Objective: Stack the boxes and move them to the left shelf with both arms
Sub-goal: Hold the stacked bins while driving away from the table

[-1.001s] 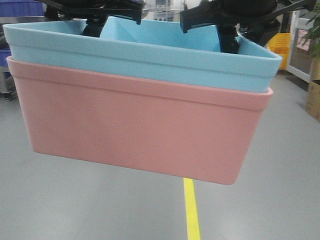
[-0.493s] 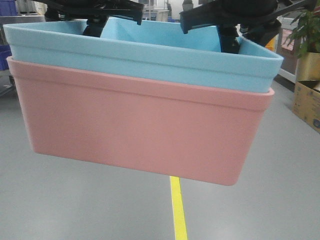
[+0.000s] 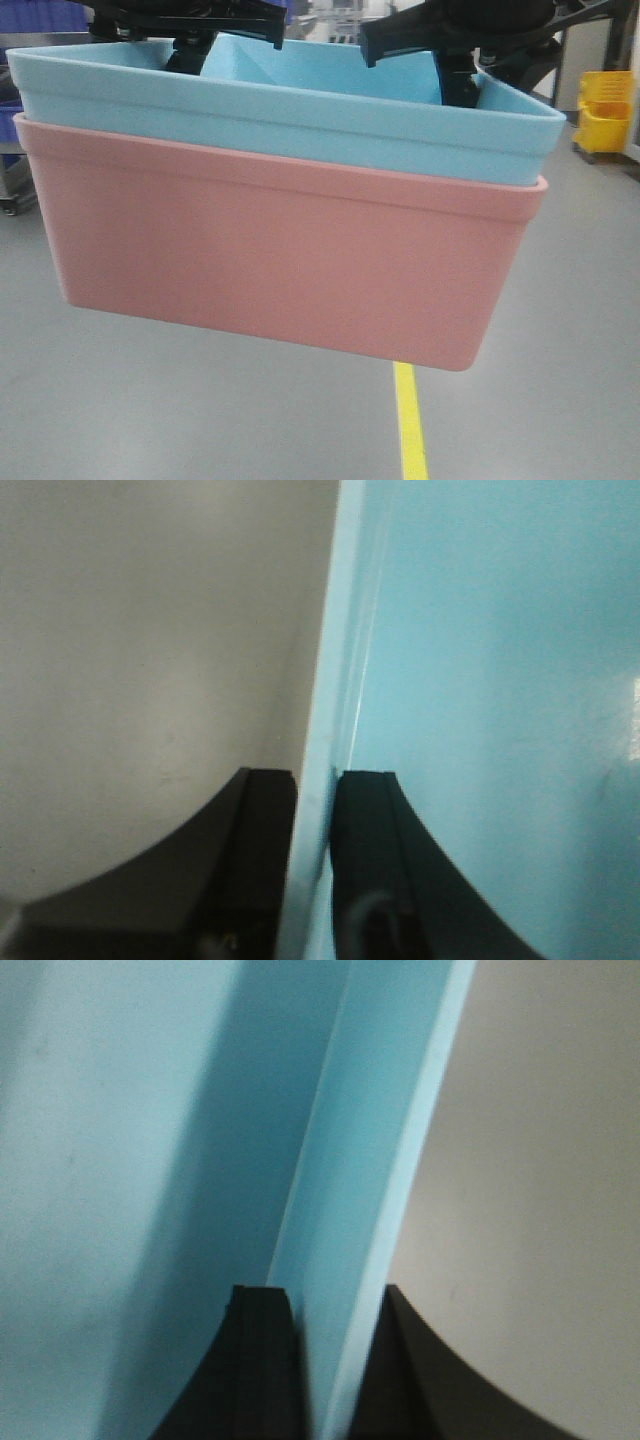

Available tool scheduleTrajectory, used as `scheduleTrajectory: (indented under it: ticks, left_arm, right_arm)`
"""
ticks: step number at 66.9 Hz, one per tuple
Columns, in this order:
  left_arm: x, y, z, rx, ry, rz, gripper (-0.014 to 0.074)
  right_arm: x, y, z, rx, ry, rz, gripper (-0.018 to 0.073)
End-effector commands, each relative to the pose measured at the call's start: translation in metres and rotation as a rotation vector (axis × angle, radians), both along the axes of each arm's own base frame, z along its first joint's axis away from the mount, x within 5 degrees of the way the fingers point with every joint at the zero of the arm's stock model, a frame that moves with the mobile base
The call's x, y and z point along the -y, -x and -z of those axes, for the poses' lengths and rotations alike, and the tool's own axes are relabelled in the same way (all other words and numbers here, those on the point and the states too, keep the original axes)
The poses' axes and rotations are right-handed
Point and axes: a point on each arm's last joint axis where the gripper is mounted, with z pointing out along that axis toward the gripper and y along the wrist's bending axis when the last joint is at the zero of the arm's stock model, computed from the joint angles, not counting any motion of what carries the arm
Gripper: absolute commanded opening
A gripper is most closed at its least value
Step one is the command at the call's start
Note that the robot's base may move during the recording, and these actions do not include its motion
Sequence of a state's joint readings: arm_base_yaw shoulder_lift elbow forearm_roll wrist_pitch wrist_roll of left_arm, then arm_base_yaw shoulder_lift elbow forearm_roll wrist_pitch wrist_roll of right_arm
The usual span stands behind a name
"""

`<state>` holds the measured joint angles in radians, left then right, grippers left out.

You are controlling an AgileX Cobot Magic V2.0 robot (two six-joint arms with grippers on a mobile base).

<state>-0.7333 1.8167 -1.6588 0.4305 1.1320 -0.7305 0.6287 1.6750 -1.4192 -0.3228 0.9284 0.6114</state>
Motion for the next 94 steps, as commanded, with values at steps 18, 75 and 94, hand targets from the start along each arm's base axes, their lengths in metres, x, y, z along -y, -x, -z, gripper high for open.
scheduleTrajectory:
  ticks: [18,75,94]
  left_arm:
    - [0.0238,0.0119,-0.0353,0.116,0.243,0.087,-0.0004]
    - [0.027,0.0103,-0.0289,0.093,0.245,0.084,-0.0004]
    - [0.0263,0.0098,-0.0289,0.094,0.245,0.082,-0.0004]
  right_arm:
    - [-0.0203,0.0043,-0.0418,0.189,-0.226,-0.09,0.0055]
    - [-0.0192,0.0033,-0.0365,0.164,-0.194,-0.082,0.0055]
    - [-0.019,0.0034,-0.0362,0.161,-0.192,-0.081,0.0055]
